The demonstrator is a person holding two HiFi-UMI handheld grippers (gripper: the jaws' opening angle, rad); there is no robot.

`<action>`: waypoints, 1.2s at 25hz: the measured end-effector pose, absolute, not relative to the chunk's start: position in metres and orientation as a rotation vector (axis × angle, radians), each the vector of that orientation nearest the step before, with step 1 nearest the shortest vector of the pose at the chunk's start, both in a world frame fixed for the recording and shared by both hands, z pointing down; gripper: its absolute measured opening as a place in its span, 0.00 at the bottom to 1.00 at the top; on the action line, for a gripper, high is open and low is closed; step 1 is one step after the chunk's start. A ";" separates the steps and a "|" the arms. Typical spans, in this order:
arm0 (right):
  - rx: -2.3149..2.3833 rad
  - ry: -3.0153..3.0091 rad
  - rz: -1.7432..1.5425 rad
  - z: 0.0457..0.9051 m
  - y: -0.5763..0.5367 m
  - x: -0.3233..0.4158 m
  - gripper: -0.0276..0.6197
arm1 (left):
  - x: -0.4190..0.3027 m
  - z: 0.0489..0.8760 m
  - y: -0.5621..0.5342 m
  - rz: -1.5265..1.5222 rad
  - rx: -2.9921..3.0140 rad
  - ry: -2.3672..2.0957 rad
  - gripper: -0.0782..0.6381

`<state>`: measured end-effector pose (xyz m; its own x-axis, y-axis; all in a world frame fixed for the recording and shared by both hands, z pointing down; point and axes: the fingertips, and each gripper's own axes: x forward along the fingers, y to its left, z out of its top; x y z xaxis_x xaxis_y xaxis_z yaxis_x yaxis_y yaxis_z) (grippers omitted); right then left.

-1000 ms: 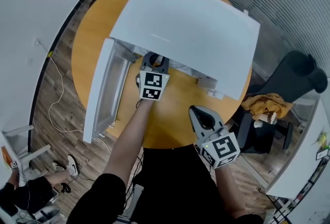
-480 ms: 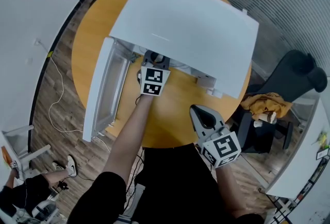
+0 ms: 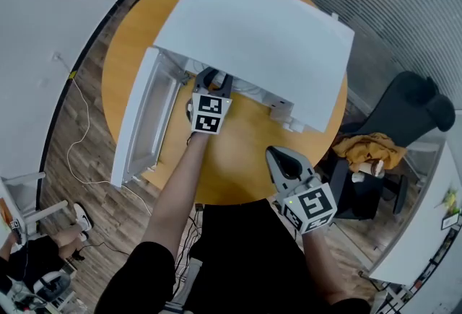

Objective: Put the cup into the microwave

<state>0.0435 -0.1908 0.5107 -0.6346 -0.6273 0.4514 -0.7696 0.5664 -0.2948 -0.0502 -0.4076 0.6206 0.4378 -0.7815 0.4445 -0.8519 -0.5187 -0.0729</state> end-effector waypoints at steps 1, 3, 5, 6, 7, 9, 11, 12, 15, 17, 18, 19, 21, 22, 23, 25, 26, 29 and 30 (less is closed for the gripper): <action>1.146 -2.513 0.678 0.509 -0.190 0.045 0.06 | -0.052 0.619 -0.405 0.653 2.514 -1.459 0.23; 1.129 -2.532 0.665 0.506 -0.187 0.046 0.06 | -0.057 0.615 -0.398 0.658 2.492 -1.485 0.23; 1.108 -2.552 0.651 0.503 -0.185 0.045 0.06 | -0.063 0.611 -0.389 0.653 2.459 -1.505 0.23; 1.098 -2.563 0.643 0.501 -0.183 0.045 0.06 | -0.065 0.609 -0.384 0.647 2.442 -1.512 0.23; 1.088 -2.574 0.635 0.499 -0.182 0.044 0.06 | -0.068 0.607 -0.379 0.644 2.427 -1.519 0.23; 1.070 -2.591 0.620 0.495 -0.179 0.043 0.06 | -0.072 0.602 -0.365 0.646 2.409 -1.534 0.23; 1.062 -2.599 0.612 0.493 -0.177 0.043 0.06 | -0.076 0.597 -0.352 0.650 2.394 -1.550 0.23; 1.059 -2.602 0.608 0.493 -0.176 0.042 0.06 | -0.077 0.595 -0.346 0.650 2.386 -1.557 0.23; 1.047 -2.604 0.591 0.493 -0.174 0.041 0.06 | -0.079 0.587 -0.331 0.642 2.362 -1.569 0.23; 1.049 -2.605 0.590 0.492 -0.173 0.039 0.06 | -0.080 0.580 -0.318 0.626 2.345 -1.567 0.23; 1.053 -2.608 0.590 0.491 -0.172 0.037 0.06 | -0.081 0.577 -0.311 0.617 2.339 -1.562 0.23; 1.058 -2.610 0.589 0.490 -0.171 0.036 0.06 | -0.081 0.574 -0.305 0.608 2.335 -1.556 0.23; 1.070 -2.613 0.585 0.488 -0.170 0.034 0.06 | -0.081 0.567 -0.292 0.593 2.335 -1.542 0.23; 1.077 -2.614 0.583 0.486 -0.168 0.032 0.06 | -0.082 0.563 -0.284 0.588 2.338 -1.534 0.23; 1.083 -2.615 0.582 0.485 -0.166 0.030 0.06 | -0.082 0.560 -0.276 0.584 2.343 -1.524 0.22; 1.095 -2.615 0.580 0.483 -0.163 0.025 0.06 | -0.085 0.553 -0.261 0.580 2.352 -1.504 0.22; 1.102 -2.613 0.580 0.483 -0.161 0.021 0.06 | -0.087 0.550 -0.255 0.577 2.353 -1.495 0.22; 1.128 -2.606 0.577 0.480 -0.152 0.012 0.06 | -0.095 0.542 -0.233 0.551 2.354 -1.462 0.21; 1.138 -2.604 0.571 0.478 -0.147 0.009 0.06 | -0.097 0.539 -0.225 0.535 2.356 -1.447 0.21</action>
